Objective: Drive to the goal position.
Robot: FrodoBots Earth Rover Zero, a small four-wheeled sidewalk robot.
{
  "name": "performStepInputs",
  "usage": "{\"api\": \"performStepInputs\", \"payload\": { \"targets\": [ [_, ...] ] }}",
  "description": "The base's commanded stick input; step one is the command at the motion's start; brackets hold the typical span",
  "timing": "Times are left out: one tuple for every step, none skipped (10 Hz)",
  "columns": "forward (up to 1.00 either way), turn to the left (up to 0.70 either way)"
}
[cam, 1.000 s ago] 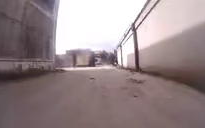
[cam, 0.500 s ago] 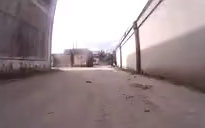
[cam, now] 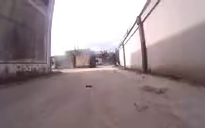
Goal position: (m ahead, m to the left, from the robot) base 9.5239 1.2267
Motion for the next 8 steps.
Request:
{"api": "performStepInputs", "payload": {
  "targets": [
    [1.0, 0.0],
    [1.0, 0.0],
    [1.0, 0.15],
    [1.0, 0.0],
    [1.0, 0.0],
    [1.0, 0.0],
    [1.0, 0.0],
    [1.0, 0.0]
  ]
}}
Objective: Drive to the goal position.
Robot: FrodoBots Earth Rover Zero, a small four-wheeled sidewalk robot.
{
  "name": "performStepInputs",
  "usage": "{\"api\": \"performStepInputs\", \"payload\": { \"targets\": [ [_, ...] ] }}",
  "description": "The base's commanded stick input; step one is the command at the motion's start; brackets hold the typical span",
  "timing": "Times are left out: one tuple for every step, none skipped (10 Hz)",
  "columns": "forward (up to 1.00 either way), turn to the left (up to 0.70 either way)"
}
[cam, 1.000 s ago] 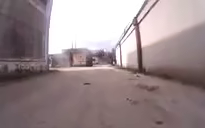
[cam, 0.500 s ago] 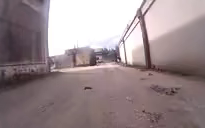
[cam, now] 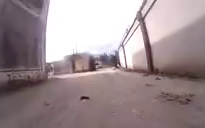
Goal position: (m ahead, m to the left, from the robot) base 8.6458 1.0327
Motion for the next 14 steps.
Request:
{"api": "performStepInputs", "payload": {
  "targets": [
    [1.0, 0.0],
    [1.0, 0.0],
    [1.0, 0.0],
    [1.0, 0.0],
    [1.0, 0.27],
    [1.0, 0.27],
    [1.0, 0.27],
    [1.0, 0.27],
    [1.0, 0.27],
    [1.0, 0.0],
    [1.0, 0.0],
    [1.0, 0.06],
    [1.0, 0.22],
    [1.0, 0.27]
  ]
}}
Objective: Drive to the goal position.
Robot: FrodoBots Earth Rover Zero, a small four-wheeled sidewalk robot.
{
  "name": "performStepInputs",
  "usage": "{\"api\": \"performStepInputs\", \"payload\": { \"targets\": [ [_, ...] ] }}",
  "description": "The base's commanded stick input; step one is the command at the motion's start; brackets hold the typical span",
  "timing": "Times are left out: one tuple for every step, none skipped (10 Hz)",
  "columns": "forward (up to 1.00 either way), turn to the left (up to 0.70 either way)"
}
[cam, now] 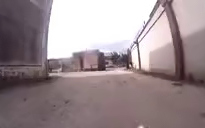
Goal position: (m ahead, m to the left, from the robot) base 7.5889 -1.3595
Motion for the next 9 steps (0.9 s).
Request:
{"api": "performStepInputs", "payload": {
  "targets": [
    [1.0, 0.27],
    [1.0, 0.27],
    [1.0, 0.27],
    [1.0, 0.27],
    [1.0, 0.0],
    [1.0, 0.0],
    [1.0, 0.0],
    [1.0, 0.0],
    [1.0, 0.0]
  ]
}}
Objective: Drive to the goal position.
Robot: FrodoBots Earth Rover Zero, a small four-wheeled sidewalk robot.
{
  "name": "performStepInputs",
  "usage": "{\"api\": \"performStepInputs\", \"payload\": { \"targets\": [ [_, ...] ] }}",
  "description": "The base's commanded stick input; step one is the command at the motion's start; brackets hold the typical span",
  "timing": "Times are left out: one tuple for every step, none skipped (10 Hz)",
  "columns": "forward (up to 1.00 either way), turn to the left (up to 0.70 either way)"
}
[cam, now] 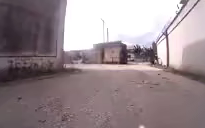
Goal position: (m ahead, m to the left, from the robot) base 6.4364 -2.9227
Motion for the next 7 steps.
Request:
{"api": "performStepInputs", "payload": {
  "targets": [
    [1.0, 0.0],
    [1.0, 0.0],
    [1.0, 0.27],
    [1.0, 0.27],
    [1.0, 0.0],
    [1.0, 0.0],
    [1.0, 0.0]
  ]
}}
